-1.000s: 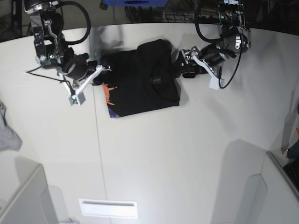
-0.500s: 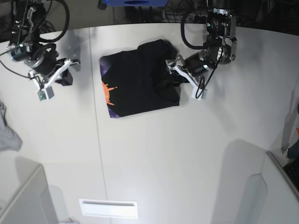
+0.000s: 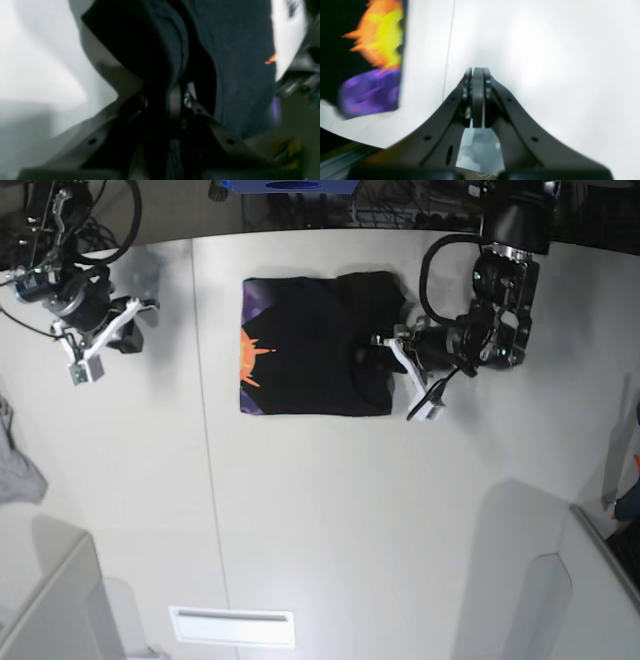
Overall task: Fold the T-shirt properly
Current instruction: 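Grasp the folded bundle's edge with the left gripper, then flip the bundle over with the left gripper, print side up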
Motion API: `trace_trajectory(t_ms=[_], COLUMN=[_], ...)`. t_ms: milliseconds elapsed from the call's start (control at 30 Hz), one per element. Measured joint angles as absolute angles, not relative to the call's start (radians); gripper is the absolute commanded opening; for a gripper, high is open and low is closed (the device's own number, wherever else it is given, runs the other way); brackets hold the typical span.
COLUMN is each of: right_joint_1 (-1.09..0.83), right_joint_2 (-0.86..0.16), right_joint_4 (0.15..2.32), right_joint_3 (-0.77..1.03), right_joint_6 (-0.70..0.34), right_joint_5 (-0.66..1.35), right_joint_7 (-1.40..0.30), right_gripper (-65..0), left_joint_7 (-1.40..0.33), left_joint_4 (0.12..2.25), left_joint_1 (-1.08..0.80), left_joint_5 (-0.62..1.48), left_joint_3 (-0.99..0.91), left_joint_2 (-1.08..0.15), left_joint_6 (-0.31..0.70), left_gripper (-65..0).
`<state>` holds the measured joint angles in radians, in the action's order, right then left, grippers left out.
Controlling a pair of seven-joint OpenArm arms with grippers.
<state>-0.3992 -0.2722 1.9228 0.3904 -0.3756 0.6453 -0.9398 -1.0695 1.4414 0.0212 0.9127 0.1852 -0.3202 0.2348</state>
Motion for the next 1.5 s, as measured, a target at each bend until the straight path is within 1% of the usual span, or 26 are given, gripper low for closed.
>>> trace_trajectory(t_ms=[100,200,267,333,433,500,567,667,800,933,1033,1367,1400,1500], right_joint_1=[-0.404,-0.397,-0.396,-0.401,-0.400,-0.400,-0.414,-0.440,-0.445,-0.447,-0.447,-0.443,-0.443,-0.444], right_joint_2=[-0.261,-0.263,-0.251,-0.237,-0.235,-0.231,-0.226,-0.208,-0.204,-0.203,-0.204,-0.204,-0.203,-0.204], right_joint_4=[1.923,1.900,1.859,1.814,1.769,1.758,1.752,1.752,1.750,1.750,1.750,1.750,1.750,1.750], right_joint_3=[0.387,0.390,0.393,0.390,0.391,0.391,0.392,0.433,0.468,0.471,0.471,0.467,0.467,0.467], right_joint_6=[-0.376,-0.376,-0.376,-0.378,-0.376,-0.375,-0.375,-0.375,-0.375,-0.375,-0.375,-0.375,-0.375,-0.375], right_joint_5=[0.654,0.652,0.651,0.652,0.649,0.649,0.654,0.647,0.647,0.647,0.647,0.647,0.647,0.647], right_joint_7=[-0.942,-0.935,-0.928,-0.940,-0.936,-0.918,-0.886,-0.890,-0.891,-0.890,-0.890,-0.890,-0.890,-0.889], right_gripper=[-65.0,-65.0,-65.0,-65.0,-65.0,-65.0,-65.0,-65.0,-65.0,-65.0,-65.0,-65.0,-65.0,-65.0], left_joint_7=[-1.098,-1.091,-1.093,-1.092,-1.084,-1.028,-0.986,-0.942,-0.951,-0.952,-0.937,-0.946,-0.950,-0.949], left_joint_4=[1.443,1.441,1.440,1.451,1.488,1.507,1.513,1.507,1.503,1.486,1.481,1.479,1.479,1.485], left_joint_1=[0.186,0.366,0.464,0.537,0.585,0.592,0.581,0.553,0.511,0.461,0.453,0.457,0.459,0.471], left_joint_5=[0.893,0.871,0.860,0.793,0.614,0.445,0.316,0.150,-0.019,-0.027,-0.021,-0.018,-0.017,-0.017], left_joint_3=[0.454,0.751,0.903,1.026,1.148,1.209,1.231,1.227,1.211,1.087,1.040,1.035,1.036,1.037], left_joint_2=[-0.442,-0.508,-0.514,-0.504,-0.464,-0.430,-0.406,-0.375,-0.332,-0.301,-0.297,-0.291,-0.291,-0.291], left_joint_6=[0.229,0.218,0.216,0.228,0.236,0.277,0.333,0.431,0.517,0.577,0.631,0.637,0.638,0.640], left_gripper=[-65.0,-65.0,-65.0,-65.0,-65.0,-65.0,-65.0,-65.0,-65.0,-65.0,-65.0,-65.0,-62.5,-40.5])
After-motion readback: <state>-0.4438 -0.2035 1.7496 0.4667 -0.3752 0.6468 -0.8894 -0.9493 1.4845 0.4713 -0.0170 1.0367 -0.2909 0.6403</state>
